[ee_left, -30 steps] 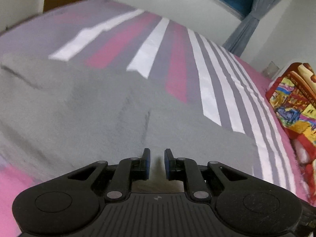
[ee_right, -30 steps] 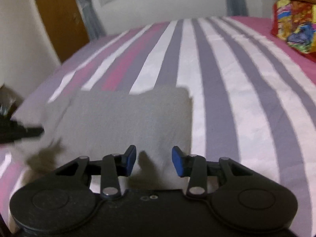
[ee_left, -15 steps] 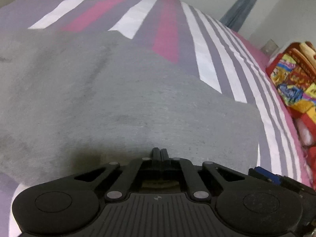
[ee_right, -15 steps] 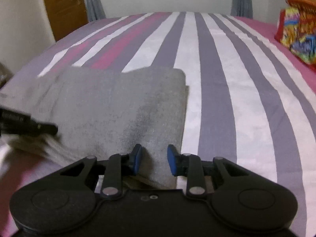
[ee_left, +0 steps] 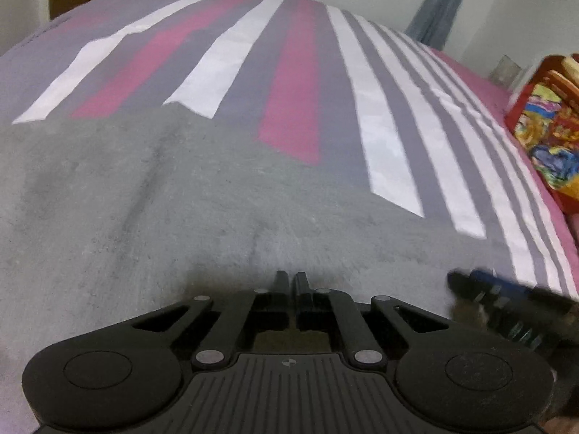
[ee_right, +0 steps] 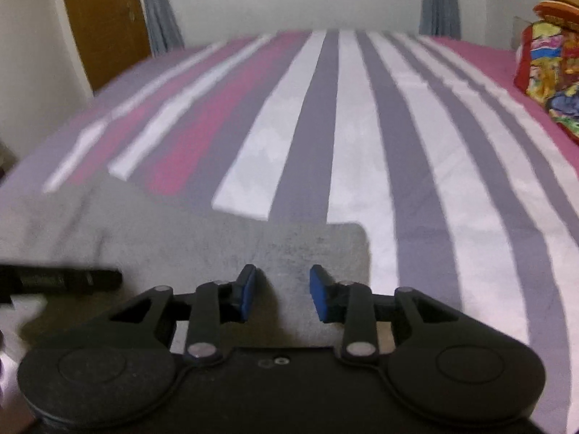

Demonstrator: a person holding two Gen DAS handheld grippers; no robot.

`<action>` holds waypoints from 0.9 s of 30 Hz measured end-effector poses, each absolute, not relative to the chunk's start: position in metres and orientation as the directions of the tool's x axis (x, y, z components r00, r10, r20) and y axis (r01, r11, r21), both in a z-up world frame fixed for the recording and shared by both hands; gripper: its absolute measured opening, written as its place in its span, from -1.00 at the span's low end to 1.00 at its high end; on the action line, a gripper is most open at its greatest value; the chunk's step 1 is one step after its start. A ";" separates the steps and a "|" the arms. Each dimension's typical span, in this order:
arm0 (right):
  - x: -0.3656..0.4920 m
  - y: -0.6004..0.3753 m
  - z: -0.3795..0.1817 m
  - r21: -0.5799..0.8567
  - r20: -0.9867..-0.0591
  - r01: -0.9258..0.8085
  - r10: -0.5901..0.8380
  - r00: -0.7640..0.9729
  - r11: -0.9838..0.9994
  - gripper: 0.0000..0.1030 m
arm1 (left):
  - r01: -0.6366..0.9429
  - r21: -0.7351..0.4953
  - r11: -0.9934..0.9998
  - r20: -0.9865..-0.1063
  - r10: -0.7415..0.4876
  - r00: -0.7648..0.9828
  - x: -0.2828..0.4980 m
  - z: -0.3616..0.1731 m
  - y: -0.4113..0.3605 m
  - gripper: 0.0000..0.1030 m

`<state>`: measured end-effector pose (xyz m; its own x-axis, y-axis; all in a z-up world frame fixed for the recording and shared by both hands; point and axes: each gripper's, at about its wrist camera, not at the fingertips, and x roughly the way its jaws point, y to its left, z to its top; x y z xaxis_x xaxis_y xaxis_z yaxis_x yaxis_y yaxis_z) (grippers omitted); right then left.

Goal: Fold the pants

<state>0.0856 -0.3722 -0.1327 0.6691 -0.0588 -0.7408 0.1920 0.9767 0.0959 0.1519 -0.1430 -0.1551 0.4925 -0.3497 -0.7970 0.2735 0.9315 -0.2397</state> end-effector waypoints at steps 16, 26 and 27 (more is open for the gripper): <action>0.022 -0.342 -0.129 0.062 -0.716 0.116 -0.036 0.697 0.991 -0.26 | 0.303 -0.212 0.929 -0.789 -0.346 0.508 0.099 -0.149 -0.118 -0.92; 0.007 -0.327 -0.106 0.108 -0.692 0.116 -0.009 0.722 0.987 -0.19 | 0.312 -0.139 0.940 -0.774 -0.300 0.558 0.067 -0.125 -0.102 -0.92; 0.007 -0.323 -0.105 0.120 -0.688 0.110 0.003 0.726 0.987 -0.17 | 0.306 -0.132 0.943 -0.770 -0.292 0.568 0.065 -0.122 -0.099 -0.92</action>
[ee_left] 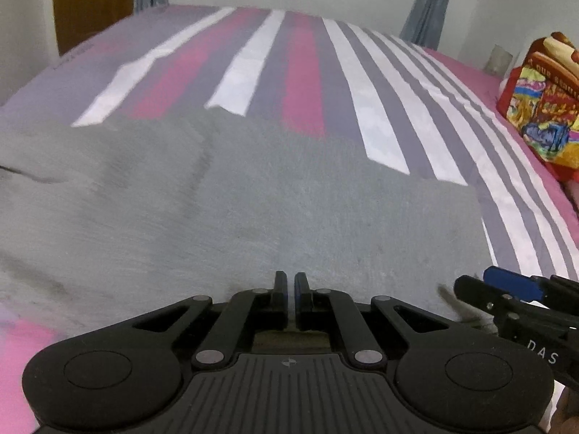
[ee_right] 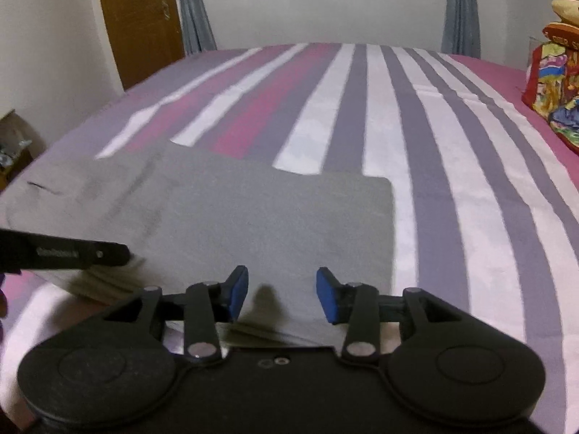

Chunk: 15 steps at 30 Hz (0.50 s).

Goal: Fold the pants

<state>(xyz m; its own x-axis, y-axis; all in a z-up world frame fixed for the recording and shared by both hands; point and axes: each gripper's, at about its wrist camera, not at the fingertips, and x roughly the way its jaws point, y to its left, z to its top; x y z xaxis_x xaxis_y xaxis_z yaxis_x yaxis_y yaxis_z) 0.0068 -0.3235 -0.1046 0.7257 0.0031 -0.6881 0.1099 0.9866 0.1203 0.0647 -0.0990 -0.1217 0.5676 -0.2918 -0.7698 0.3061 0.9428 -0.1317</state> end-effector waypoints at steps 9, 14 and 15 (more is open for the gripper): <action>0.018 -0.280 -0.106 0.152 -0.695 0.045 0.074 0.716 0.987 -0.15 | 0.227 -0.112 0.967 -0.769 -0.229 0.596 0.063 -0.126 -0.054 -0.92; 0.027 -0.255 -0.107 0.134 -0.701 -0.013 0.104 0.706 0.991 -0.12 | 0.142 -0.233 0.962 -0.781 -0.272 0.562 0.069 -0.135 -0.013 -0.92; 0.028 -0.250 -0.105 0.125 -0.695 -0.031 0.109 0.711 0.992 -0.07 | 0.127 -0.242 0.962 -0.783 -0.270 0.560 0.070 -0.134 -0.004 -0.92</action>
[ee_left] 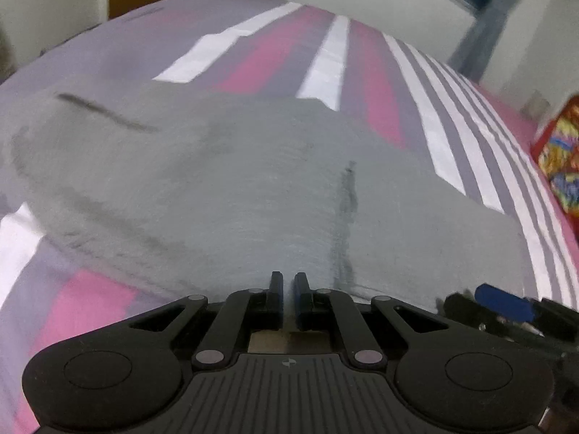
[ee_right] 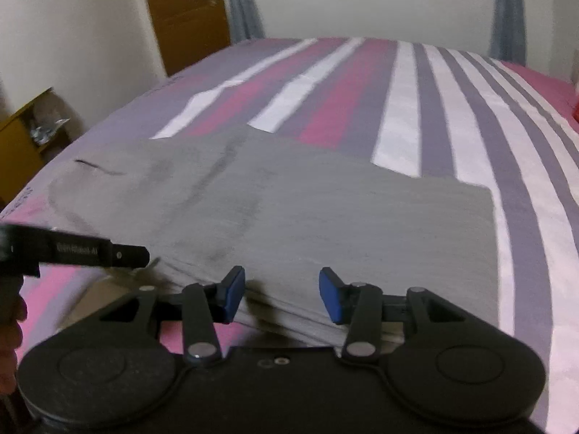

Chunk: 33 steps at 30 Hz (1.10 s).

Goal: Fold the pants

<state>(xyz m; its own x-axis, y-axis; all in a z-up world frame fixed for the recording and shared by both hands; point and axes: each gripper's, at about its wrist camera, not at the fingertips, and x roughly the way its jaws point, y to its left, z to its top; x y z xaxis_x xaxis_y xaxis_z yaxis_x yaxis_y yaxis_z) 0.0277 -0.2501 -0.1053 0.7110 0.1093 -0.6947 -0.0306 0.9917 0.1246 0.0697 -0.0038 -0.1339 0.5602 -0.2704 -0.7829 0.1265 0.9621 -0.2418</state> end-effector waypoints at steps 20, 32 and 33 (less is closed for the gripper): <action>0.050 -0.219 -0.120 0.188 -0.712 -0.060 0.178 0.679 0.980 0.02 | -0.227 -0.492 0.841 -0.763 -0.290 0.578 0.079 -0.164 0.158 -0.91; 0.048 -0.220 -0.119 0.207 -0.701 -0.052 0.186 0.688 0.977 0.06 | -0.267 -0.631 0.729 -0.696 -0.379 0.610 0.078 -0.180 0.181 -0.91; 0.048 -0.220 -0.118 0.209 -0.697 -0.055 0.188 0.692 0.976 0.06 | -0.270 -0.626 0.731 -0.699 -0.374 0.609 0.077 -0.180 0.183 -0.91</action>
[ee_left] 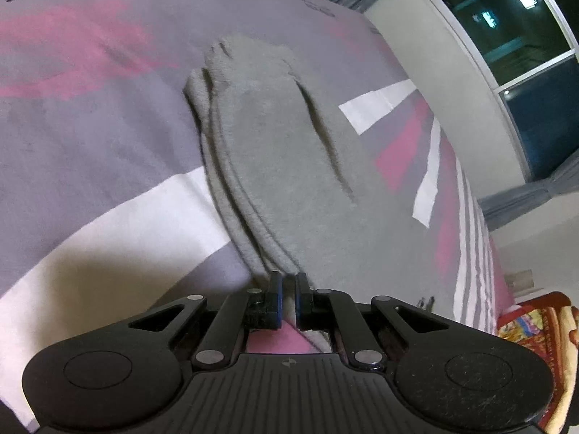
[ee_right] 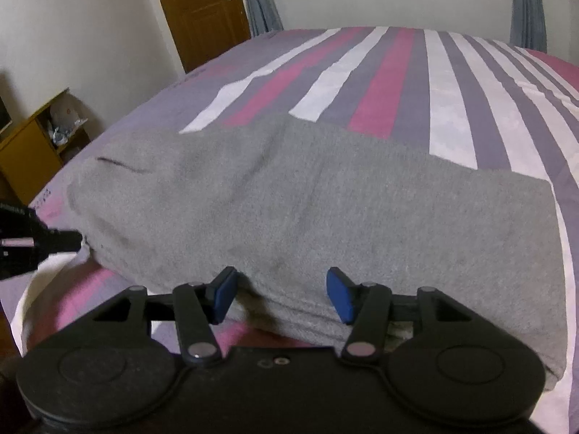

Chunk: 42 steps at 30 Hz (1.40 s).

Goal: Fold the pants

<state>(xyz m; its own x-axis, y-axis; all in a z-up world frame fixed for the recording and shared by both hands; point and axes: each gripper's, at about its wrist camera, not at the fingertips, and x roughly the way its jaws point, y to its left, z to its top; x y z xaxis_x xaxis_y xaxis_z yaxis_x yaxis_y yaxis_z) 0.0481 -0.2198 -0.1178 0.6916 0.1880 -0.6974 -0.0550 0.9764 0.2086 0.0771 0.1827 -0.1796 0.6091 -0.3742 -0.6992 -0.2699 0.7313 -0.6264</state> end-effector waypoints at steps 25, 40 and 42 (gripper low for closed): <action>0.028 -0.250 -0.108 0.197 -0.661 -0.053 0.172 0.730 0.979 0.17 | -0.029 -0.681 0.732 -0.683 -0.621 0.384 0.125 -0.164 0.029 -0.90; 0.007 -0.303 -0.115 0.266 -0.654 0.064 0.131 0.745 0.962 0.18 | -0.064 -0.701 0.710 -0.677 -0.635 0.372 0.115 -0.179 -0.008 -0.89; 0.005 -0.304 -0.114 0.264 -0.646 0.063 0.128 0.752 0.963 0.19 | -0.031 -0.655 0.755 -0.696 -0.587 0.413 0.113 -0.166 0.004 -0.89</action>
<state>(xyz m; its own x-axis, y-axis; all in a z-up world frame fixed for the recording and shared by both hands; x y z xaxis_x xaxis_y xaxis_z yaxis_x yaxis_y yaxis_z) 0.0052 -0.3042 -0.1142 0.7524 0.1279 -0.6462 0.0630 0.9625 0.2638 0.1125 0.0040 -0.1656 0.4134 -0.5875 -0.6957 -0.0308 0.7546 -0.6555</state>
